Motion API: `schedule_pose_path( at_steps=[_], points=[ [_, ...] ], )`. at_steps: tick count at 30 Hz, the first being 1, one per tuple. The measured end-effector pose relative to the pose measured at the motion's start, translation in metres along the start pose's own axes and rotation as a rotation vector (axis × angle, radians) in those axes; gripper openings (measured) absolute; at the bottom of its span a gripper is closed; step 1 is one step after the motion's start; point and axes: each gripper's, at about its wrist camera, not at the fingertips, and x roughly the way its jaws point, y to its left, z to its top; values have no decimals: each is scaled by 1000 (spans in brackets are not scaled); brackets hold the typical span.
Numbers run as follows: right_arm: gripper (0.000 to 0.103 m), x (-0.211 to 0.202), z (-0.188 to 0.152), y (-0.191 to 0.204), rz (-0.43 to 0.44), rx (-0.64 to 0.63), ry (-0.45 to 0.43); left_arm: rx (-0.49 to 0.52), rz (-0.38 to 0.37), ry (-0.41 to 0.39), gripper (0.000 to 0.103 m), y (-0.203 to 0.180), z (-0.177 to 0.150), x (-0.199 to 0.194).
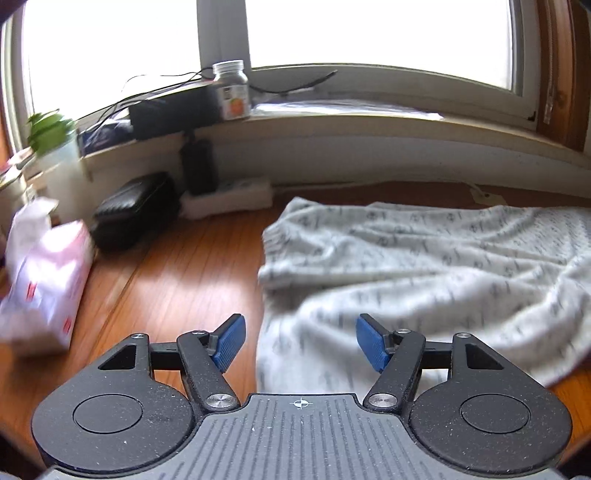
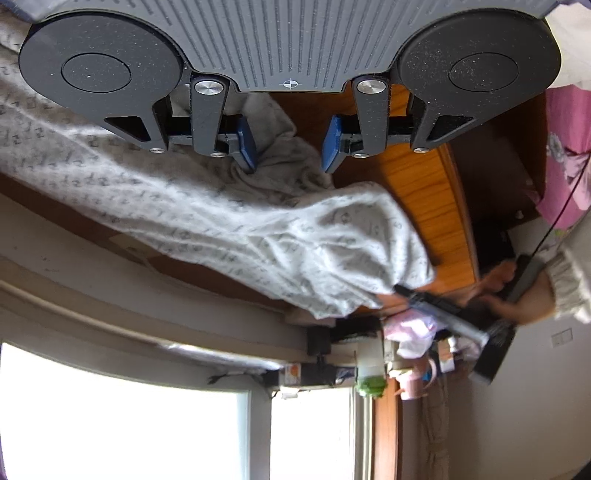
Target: Fold clothes
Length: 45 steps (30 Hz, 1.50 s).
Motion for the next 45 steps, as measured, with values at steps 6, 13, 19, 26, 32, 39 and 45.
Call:
schedule_pose_path(
  at_steps=[6, 13, 19, 26, 32, 39, 45],
  points=[
    [48, 1, -8, -14, 27, 45, 32, 22, -55, 9, 66, -7, -14, -7],
    [12, 21, -3, -19, 61, 67, 0, 75, 19, -10, 4, -12, -5, -5],
    [7, -7, 12, -40, 171, 188, -49, 40, 75, -38, 4, 19, 27, -31],
    [14, -18, 19, -35, 132, 121, -41, 99, 87, 22, 32, 11, 24, -26],
    [40, 0, 20, -35, 35, 5, -11, 138, 13, 5, 54, -25, 19, -22],
    [45, 30, 16, -46, -9, -40, 34, 188, -108, 3, 57, -71, 6, -13],
    [4, 29, 34, -67, -17, 85, -45, 195, -170, -25, 58, -86, -1, -13]
  ],
)
